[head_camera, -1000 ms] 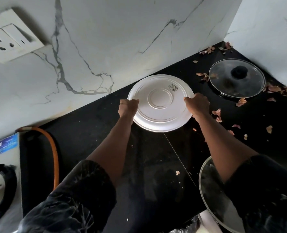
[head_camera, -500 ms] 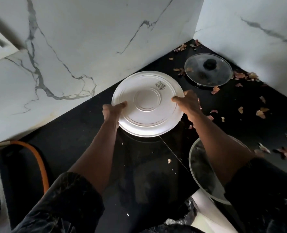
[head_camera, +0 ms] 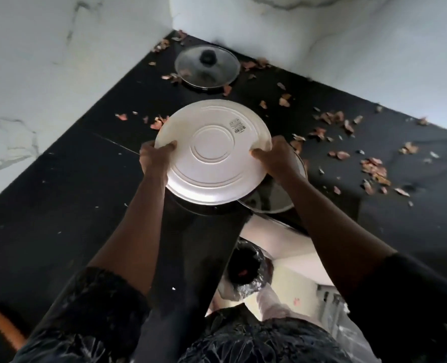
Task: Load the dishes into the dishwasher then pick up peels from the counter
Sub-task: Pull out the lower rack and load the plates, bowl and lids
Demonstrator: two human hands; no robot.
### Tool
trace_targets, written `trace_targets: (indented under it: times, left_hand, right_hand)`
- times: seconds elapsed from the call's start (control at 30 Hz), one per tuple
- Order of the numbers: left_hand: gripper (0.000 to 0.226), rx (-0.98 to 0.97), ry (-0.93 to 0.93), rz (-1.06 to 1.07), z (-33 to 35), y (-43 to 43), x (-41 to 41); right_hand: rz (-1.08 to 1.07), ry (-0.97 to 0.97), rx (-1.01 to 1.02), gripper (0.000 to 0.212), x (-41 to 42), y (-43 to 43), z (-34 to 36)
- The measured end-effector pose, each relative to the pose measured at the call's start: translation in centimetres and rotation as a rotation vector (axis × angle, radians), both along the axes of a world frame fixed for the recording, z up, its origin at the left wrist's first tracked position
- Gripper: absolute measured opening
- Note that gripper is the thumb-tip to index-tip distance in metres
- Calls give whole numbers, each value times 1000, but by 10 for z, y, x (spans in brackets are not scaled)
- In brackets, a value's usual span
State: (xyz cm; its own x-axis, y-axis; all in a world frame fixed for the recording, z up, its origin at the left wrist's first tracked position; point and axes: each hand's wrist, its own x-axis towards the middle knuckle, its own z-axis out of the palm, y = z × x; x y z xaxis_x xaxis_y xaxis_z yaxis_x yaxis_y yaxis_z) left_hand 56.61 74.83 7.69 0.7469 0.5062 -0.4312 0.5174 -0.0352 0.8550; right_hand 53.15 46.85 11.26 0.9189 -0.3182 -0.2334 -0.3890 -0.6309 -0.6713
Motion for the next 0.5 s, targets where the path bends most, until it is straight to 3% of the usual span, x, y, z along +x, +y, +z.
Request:
trace_targets:
  times: [0.27,0.5]
  left_hand:
    - [60,74,-104,-158,21,-67,-16]
    - [66,176,-134,-390,28,-145,-67]
  right_hand:
    - [-135,-90,10,62,-57,-56,25]
    - [-316,-101,115,59,-168,-124,9]
